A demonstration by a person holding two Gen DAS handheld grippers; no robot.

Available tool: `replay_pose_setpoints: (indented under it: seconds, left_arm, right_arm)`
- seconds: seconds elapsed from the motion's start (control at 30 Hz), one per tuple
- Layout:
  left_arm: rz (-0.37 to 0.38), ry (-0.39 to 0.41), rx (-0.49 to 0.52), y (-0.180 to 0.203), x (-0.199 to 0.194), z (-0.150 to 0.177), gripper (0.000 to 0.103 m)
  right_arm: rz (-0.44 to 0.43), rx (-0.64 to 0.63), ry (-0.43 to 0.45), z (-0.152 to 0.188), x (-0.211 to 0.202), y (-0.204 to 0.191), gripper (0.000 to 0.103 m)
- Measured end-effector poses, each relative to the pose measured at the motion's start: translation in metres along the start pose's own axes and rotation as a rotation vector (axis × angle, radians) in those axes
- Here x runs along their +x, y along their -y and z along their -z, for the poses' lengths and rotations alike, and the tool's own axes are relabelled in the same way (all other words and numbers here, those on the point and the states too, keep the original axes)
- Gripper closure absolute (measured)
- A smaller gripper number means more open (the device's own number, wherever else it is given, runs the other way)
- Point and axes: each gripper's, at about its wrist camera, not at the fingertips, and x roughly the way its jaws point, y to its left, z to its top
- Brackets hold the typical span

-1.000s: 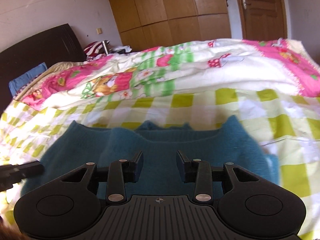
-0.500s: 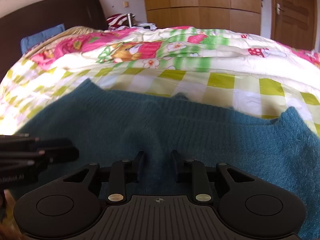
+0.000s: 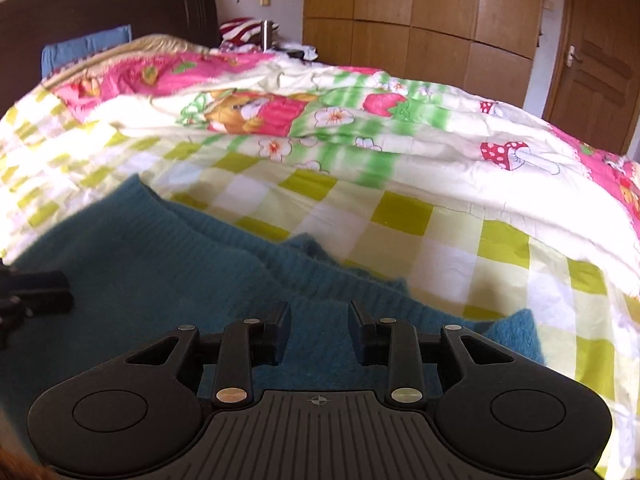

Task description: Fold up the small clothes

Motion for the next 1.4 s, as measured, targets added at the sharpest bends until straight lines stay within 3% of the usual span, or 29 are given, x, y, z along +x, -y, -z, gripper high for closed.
replay_pose_setpoints:
  seconds: [0.07, 0.17, 0.2, 0.23, 0.33, 0.5, 0.6, 0.67, 0.7, 0.8, 0.9, 1.03, 1.13, 1.2, 1.27, 1.3, 1.33, 1.4]
  left_arm:
    - [0.024, 0.000, 0.004, 0.001, 0.001, -0.002, 0.067]
    - [0.025, 0.008, 0.030, 0.007, 0.004, -0.005, 0.066]
    - [0.026, 0.010, 0.039, 0.009, 0.005, -0.006, 0.066]
    - [0.027, 0.012, 0.043, 0.010, 0.005, -0.006, 0.066]
    - [0.028, 0.026, 0.048, 0.014, 0.005, -0.008, 0.066]
    - [0.014, 0.066, 0.051, 0.017, 0.003, -0.013, 0.063]
    - [-0.036, 0.022, 0.078, 0.019, 0.022, -0.007, 0.059]
    - [-0.044, 0.003, 0.107, 0.018, 0.034, 0.002, 0.059]
    - [-0.046, 0.010, 0.121, 0.018, 0.033, 0.004, 0.059]
    - [-0.045, 0.007, 0.125, 0.021, 0.024, -0.002, 0.059]
    - [-0.042, -0.009, 0.103, 0.017, 0.021, -0.003, 0.059]
    - [-0.045, 0.009, 0.073, 0.020, 0.014, -0.003, 0.059]
    - [-0.026, 0.019, 0.065, 0.027, 0.013, -0.002, 0.059]
    - [-0.024, 0.002, 0.082, 0.035, 0.018, -0.002, 0.059]
    - [-0.038, -0.008, 0.107, 0.041, 0.023, -0.001, 0.059]
    - [-0.047, -0.014, 0.115, 0.043, 0.024, -0.001, 0.059]
    - [-0.050, -0.016, 0.118, 0.044, 0.024, -0.002, 0.059]
    - [-0.038, -0.013, 0.120, 0.045, 0.023, -0.003, 0.059]
  right_arm:
    - [-0.066, -0.016, -0.057, 0.000, 0.012, 0.004, 0.059]
    - [-0.072, -0.056, -0.074, 0.003, 0.020, 0.003, 0.057]
    - [-0.069, -0.028, -0.091, 0.003, 0.023, 0.005, 0.061]
    - [-0.074, -0.005, -0.111, 0.003, 0.024, 0.004, 0.076]
    - [-0.030, -0.029, -0.112, 0.005, 0.017, -0.007, 0.094]
    - [0.019, 0.068, -0.021, -0.008, -0.003, 0.003, 0.098]
    - [0.016, 0.193, 0.041, -0.009, -0.005, 0.019, 0.099]
    - [0.057, 0.227, -0.018, 0.002, 0.022, 0.019, 0.099]
    - [0.063, 0.225, -0.040, 0.008, 0.030, 0.017, 0.098]
    - [0.094, 0.260, 0.009, 0.011, 0.022, 0.012, 0.096]
    - [0.064, 0.329, 0.094, 0.012, -0.019, 0.023, 0.089]
    - [0.189, 0.368, 0.178, 0.041, -0.089, 0.042, 0.083]
    - [0.265, 0.390, 0.147, 0.070, -0.112, 0.056, 0.075]
    - [0.287, 0.377, 0.116, 0.082, -0.108, 0.061, 0.061]
    - [0.286, 0.389, 0.098, 0.087, -0.096, 0.067, 0.058]
    - [0.286, 0.398, 0.092, 0.087, -0.090, 0.070, 0.064]
    - [0.277, 0.435, 0.075, 0.089, -0.085, 0.073, 0.084]
    - [0.264, 0.482, 0.103, 0.093, -0.095, 0.072, 0.087]
